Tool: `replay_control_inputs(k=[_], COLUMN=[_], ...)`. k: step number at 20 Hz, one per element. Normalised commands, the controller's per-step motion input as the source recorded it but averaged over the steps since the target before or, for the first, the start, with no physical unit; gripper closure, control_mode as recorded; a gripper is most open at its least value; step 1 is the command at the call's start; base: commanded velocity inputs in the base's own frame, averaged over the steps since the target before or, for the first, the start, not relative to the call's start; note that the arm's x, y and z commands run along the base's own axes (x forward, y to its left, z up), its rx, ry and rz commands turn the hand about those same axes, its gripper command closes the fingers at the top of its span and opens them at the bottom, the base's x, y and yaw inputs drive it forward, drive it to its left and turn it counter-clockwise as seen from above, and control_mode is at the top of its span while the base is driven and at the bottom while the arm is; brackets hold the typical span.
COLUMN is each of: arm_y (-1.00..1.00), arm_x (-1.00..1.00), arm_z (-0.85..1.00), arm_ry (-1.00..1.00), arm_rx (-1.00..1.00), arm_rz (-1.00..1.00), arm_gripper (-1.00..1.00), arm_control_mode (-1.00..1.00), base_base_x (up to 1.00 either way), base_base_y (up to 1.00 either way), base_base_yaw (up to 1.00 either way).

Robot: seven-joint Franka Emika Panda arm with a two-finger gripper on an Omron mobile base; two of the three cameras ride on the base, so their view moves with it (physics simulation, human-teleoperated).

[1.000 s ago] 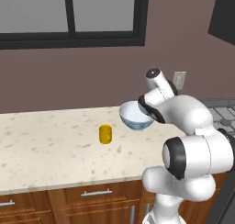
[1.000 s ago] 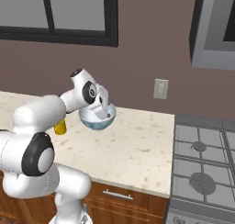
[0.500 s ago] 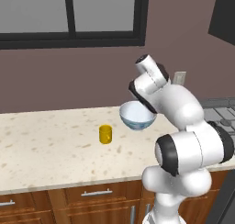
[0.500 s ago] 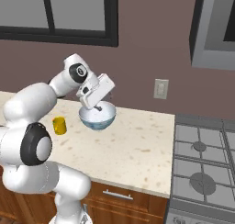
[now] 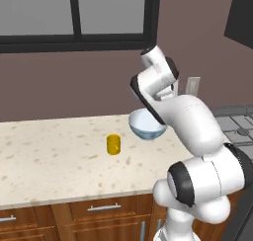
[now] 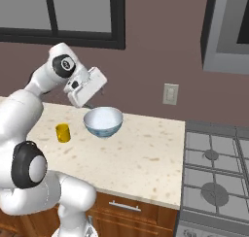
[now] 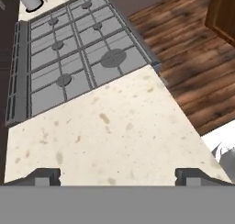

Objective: Clear the mugs and bowl far away from the sink.

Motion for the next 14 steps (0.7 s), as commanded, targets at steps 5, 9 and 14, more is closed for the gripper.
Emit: replay_control_inputs(k=[5,9,14], arm_y=[0.0,0.0,0.04], arm_x=[-0.04,-0.19,-0.49], arm_z=[-0.03,0.01,0.24], arm_ry=[0.0,0.03,0.22], arm_rx=[-0.06,-0.06,-0.08], arm_rz=[1.0,0.94,0.59], arm_gripper=[-1.0,-1.0,-1.0], arm_control_mode=[-1.0,-1.0,-1.0], base_base_x=[0.0,0.0,0.0], base_base_y=[0.0,0.0,0.0], base_base_yaw=[0.0,0.0,0.0])
